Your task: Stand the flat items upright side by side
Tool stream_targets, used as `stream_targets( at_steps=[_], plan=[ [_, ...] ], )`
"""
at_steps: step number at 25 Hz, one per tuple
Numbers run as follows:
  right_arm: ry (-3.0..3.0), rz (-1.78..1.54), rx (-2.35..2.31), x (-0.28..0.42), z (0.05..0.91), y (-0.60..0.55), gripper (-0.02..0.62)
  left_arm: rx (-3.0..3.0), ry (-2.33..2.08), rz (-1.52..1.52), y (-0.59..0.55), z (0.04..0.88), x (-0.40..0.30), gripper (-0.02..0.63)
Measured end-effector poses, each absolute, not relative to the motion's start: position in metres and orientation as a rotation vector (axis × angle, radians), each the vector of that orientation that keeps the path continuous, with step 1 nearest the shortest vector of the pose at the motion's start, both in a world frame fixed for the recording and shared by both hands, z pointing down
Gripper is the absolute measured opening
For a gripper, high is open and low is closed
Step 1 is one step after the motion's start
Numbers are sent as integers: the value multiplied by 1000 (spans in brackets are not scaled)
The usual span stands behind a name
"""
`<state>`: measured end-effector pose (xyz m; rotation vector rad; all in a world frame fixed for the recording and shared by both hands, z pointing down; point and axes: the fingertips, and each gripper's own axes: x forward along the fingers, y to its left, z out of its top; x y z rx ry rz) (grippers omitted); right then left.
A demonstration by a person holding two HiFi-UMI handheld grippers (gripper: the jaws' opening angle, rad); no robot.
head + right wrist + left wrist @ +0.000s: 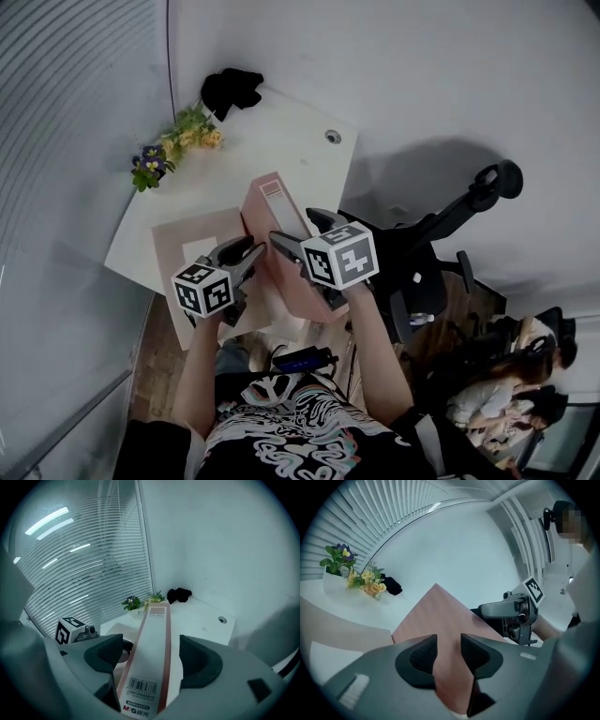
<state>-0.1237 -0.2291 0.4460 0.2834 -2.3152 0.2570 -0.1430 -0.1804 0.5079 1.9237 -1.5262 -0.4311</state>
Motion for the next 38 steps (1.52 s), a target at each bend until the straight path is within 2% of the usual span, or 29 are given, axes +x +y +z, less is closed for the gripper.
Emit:
stream_targets(
  at_steps=[6,15,26,28,38],
  plan=[
    [-2261,251,286,-139,456,-237,380,1962,-1437,-402,-187,520,-135,156],
    [-2173,227,288,-147,475,-235,334,1987,-1331,-433,-194,525,-128,156],
    [-2175,222,303,-148,477,-235,324,1948,-1275,-515,-193,529,-129,158],
    [-2183,216,321,-146,475,-235,322,1937,-1274,-529,-193,529,-130,132],
    [-2262,232,399,-142,455,-239,321,1946,-1277,-537,-192,523,-128,132]
  ],
)
